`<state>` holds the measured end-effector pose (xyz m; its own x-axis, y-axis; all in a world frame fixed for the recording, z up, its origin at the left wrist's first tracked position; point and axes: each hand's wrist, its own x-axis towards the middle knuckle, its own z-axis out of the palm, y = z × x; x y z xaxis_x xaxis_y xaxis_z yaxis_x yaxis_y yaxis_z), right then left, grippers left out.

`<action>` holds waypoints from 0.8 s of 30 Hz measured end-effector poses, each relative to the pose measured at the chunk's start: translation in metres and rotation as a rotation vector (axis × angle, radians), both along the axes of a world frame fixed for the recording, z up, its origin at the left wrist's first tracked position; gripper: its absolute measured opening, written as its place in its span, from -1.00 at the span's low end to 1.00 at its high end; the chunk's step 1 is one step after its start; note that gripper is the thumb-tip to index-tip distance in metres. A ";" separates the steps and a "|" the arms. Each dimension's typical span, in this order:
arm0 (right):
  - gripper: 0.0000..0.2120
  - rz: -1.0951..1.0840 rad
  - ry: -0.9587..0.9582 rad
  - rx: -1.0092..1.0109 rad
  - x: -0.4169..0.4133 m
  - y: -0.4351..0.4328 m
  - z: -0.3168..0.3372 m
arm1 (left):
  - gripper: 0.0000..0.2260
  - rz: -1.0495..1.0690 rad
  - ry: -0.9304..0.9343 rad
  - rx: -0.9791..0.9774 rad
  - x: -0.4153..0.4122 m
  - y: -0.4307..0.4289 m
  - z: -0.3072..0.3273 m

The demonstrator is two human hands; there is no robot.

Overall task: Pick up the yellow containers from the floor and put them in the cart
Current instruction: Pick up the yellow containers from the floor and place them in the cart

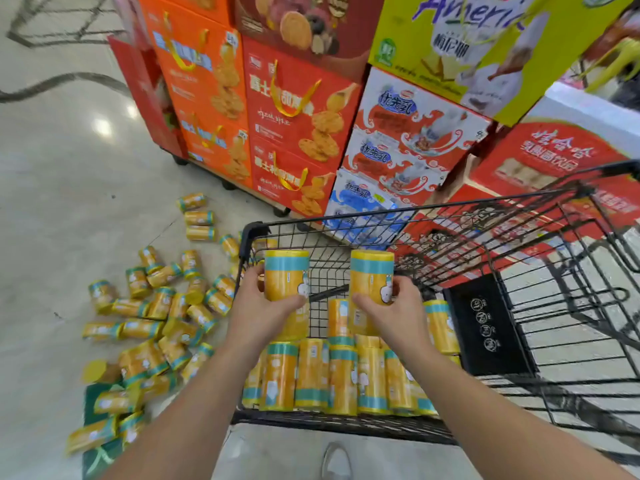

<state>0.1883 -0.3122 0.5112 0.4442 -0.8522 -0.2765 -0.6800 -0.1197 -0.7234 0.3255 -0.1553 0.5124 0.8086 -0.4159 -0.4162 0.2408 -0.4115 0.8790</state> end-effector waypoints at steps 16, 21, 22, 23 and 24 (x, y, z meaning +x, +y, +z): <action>-0.32 0.085 0.529 -0.097 -0.049 -0.120 -0.201 | -0.37 -0.202 0.005 0.387 -0.068 -0.181 -0.223; -0.45 0.144 0.604 -0.138 -0.042 -0.122 -0.209 | -0.38 -0.288 0.042 0.434 -0.078 -0.186 -0.226; -0.48 0.148 0.614 -0.128 -0.042 -0.122 -0.207 | -0.35 -0.308 0.053 0.450 -0.077 -0.185 -0.224; -0.50 0.152 0.619 -0.121 -0.043 -0.123 -0.202 | -0.33 -0.315 0.062 0.450 -0.076 -0.184 -0.222; -0.51 0.162 0.620 -0.121 -0.045 -0.123 -0.197 | -0.33 -0.304 0.069 0.436 -0.075 -0.181 -0.216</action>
